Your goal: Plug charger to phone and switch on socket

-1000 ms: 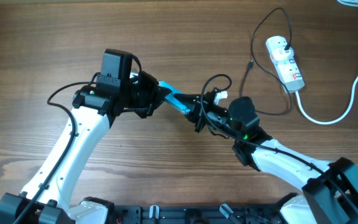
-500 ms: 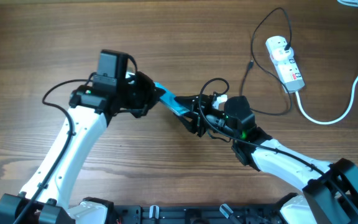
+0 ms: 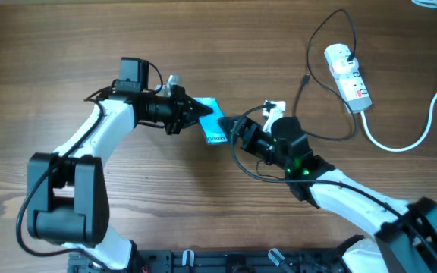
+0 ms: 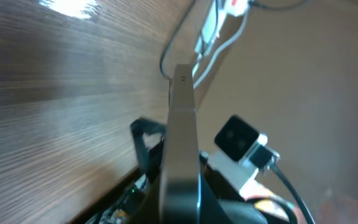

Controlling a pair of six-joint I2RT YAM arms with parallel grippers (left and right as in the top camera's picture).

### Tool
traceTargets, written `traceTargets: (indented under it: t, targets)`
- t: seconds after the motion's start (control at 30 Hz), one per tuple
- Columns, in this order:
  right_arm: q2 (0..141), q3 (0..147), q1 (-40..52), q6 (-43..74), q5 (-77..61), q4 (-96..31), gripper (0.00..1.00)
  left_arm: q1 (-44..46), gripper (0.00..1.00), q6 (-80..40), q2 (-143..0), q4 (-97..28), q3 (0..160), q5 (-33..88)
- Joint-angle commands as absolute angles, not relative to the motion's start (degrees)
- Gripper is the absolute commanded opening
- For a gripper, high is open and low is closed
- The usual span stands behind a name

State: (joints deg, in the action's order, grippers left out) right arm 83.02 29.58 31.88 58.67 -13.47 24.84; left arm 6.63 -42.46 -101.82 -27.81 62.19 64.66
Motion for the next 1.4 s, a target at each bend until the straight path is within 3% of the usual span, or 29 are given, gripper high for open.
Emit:
traceTargets:
  t: [0.0,0.23,0.33,0.47,0.6,0.83,1.07,1.37]
  targets:
    - [76.4,29.3,27.6,49.3,-7.1,17.8,1.0,6.6,0.04,-36.9,-101.8,-27.7,62.5,72.9]
    - [66.6,33.4,22.9,41.9,1.3,-1.1,0.99,6.6,0.04,-34.7,-101.8,-28.0,62.5,72.4]
    - [67.4,41.0,21.5,37.8,5.9,-12.8,0.99,6.6,0.04,-34.2,-101.8,-28.1,62.5,70.9]
    - [71.4,47.9,18.9,34.4,8.4,-17.1,1.0,6.6,0.04,-34.3,-101.8,-28.1,62.5,70.9]
    - [79.4,50.2,14.8,32.4,8.3,-14.8,1.0,6.6,0.04,-34.3,-101.8,-28.1,62.5,70.9]
    - [97.1,51.5,10.4,28.0,8.4,1.2,1.0,6.6,0.04,-34.2,-101.8,-28.1,62.5,70.4]
    - [110.8,60.1,10.2,25.5,10.5,2.9,0.85,6.6,0.04,-34.3,-101.8,-30.0,62.5,68.7]
    - [115.9,60.5,10.2,25.5,13.5,5.4,0.73,6.6,0.04,-34.3,-101.8,-32.6,62.5,66.4]
